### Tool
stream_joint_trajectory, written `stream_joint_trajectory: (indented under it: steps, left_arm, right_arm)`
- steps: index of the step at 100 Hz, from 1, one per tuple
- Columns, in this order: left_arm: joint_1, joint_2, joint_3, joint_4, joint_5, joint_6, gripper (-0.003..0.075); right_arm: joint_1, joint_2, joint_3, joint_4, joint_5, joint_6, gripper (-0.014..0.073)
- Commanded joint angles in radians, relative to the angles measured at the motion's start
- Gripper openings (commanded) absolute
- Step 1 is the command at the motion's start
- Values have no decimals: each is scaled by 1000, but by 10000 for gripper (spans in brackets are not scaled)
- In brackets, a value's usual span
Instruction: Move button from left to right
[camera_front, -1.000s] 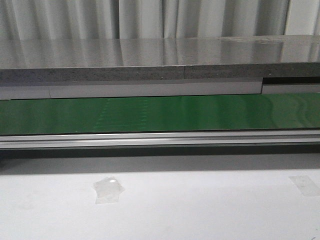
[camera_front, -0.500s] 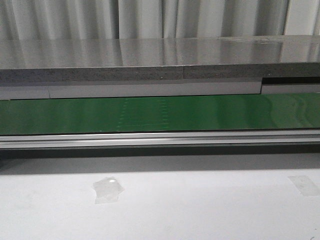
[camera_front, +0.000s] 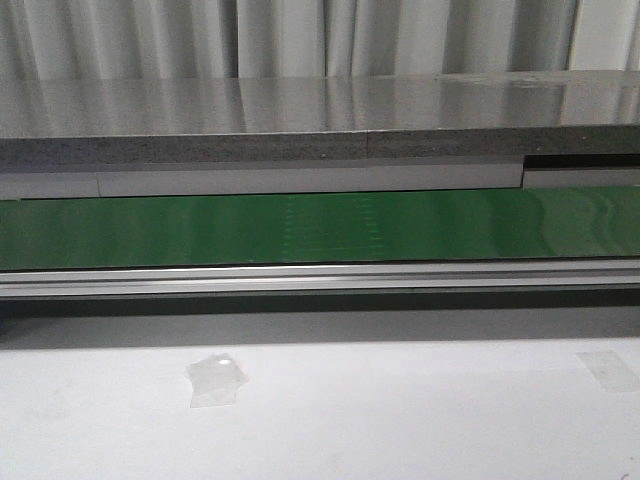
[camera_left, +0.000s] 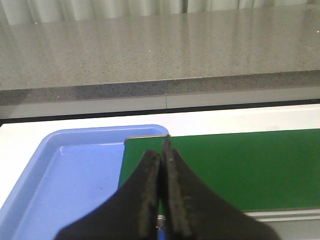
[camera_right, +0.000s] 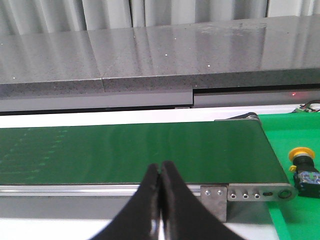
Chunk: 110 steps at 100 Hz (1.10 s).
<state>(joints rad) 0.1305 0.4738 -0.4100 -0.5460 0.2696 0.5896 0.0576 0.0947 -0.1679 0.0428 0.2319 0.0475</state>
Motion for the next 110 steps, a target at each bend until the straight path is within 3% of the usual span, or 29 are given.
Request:
stream_joint_trajectory:
  steps: [1, 11, 39, 110]
  left_arm:
    - [-6, 3, -28, -20, -70, -1, -20]
    - [-6, 3, -28, -20, -70, -1, -20]
    - [-6, 3, -28, -20, -68, -1, -20]
    - [-6, 3, -28, -20, -68, -1, -20]
  right_arm:
    - [-1, -49, 26, -16, -102, 5, -101]
    - [-1, -128, 81, -16, -114, 5, -101]
    - [-1, -120, 180, -18, -218, 5, -101]
    - [-1, -120, 180, -19, -223, 5, -101]
